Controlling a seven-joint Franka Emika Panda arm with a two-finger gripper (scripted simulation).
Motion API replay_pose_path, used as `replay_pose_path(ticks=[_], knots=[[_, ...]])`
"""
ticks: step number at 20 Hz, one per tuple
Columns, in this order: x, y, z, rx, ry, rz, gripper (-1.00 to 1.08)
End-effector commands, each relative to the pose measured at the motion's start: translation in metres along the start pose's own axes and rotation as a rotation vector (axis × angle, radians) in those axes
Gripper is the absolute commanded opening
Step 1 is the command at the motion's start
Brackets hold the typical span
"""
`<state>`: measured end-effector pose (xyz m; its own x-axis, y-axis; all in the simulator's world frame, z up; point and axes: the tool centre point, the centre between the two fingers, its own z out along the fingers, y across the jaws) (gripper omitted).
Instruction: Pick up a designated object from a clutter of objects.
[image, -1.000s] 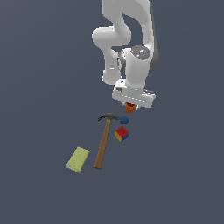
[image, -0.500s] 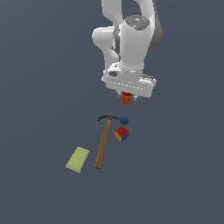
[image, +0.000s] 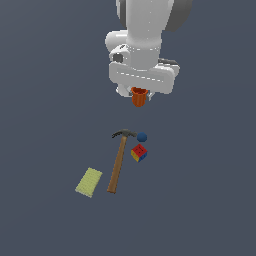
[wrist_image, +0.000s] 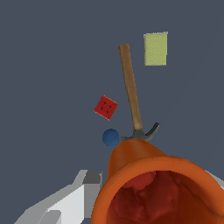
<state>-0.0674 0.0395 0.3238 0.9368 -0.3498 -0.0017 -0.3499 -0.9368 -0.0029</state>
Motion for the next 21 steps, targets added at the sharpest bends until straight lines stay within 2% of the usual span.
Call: replay_pose_path(ticks=[1,11,21], knots=[[0.008,0.006,-0.024,-0.001,0.0,0.0,-1.0],[0.031,0.02,-0.087,-0.003,0.001,0.001,-1.0],[0.039,0.023,-0.105,-0.003,0.002,0.001,-1.0]])
